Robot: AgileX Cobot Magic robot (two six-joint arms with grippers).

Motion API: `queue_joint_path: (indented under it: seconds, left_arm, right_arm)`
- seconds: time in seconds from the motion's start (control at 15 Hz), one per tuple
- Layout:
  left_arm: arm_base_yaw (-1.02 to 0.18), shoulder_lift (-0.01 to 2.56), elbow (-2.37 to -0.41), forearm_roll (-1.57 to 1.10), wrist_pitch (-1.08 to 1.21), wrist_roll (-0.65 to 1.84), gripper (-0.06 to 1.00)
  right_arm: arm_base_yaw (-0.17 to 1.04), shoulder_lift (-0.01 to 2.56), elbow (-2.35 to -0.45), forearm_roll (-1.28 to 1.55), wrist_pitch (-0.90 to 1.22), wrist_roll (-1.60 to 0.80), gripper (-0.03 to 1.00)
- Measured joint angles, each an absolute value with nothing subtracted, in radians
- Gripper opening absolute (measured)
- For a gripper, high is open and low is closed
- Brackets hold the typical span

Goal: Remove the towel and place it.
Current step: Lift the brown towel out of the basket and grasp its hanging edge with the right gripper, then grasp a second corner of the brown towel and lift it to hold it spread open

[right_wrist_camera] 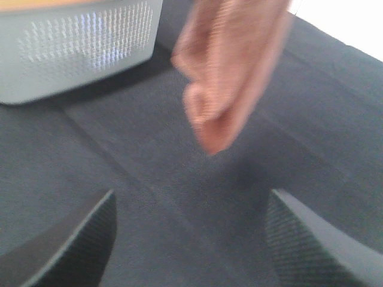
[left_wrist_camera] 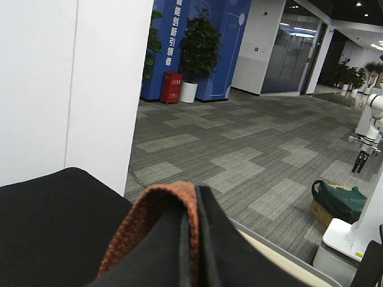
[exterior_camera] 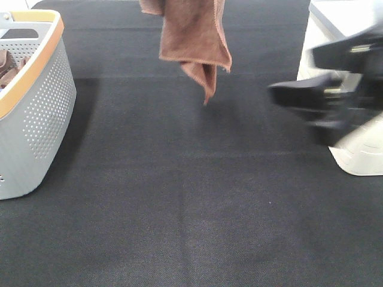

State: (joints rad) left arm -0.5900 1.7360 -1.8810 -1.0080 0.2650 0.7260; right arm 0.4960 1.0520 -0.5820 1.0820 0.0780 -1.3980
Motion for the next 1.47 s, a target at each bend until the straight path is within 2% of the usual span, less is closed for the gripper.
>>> queue_joint_path:
  seconds: [0.13, 0.6, 0.73, 1.07, 1.33, 1.47]
  left_arm:
    - [-0.59, 1.737, -1.881, -1.008, 0.263, 0.726, 0.0]
    - [-0.59, 1.737, -1.881, -1.008, 0.263, 0.726, 0.0]
    - [-0.59, 1.738, -1.881, -1.008, 0.263, 0.726, 0.0]
    - [-0.59, 1.738, -1.881, -1.008, 0.263, 0.726, 0.0]
    - [-0.59, 1.738, -1.881, -1.008, 0.263, 0.726, 0.0]
    - [-0.59, 1.738, -1.881, -1.008, 0.263, 0.726, 0.0]
  right_arm:
    - [0.588, 1.255, -0.659, 1.091, -0.112, -1.371, 0.67]
    - [0.593, 1.425, -0.808, 1.099, -0.217, -1.205, 0.65]
    - [0.593, 1.425, -0.812, 1.099, -0.224, -1.202, 0.52]
    - [0.593, 1.425, -0.814, 1.099, -0.224, -1.2, 0.01]
    - [0.593, 1.425, -0.814, 1.099, -0.225, -1.186, 0.01]
    - [0.593, 1.425, -0.814, 1.099, -0.226, -1.186, 0.14]
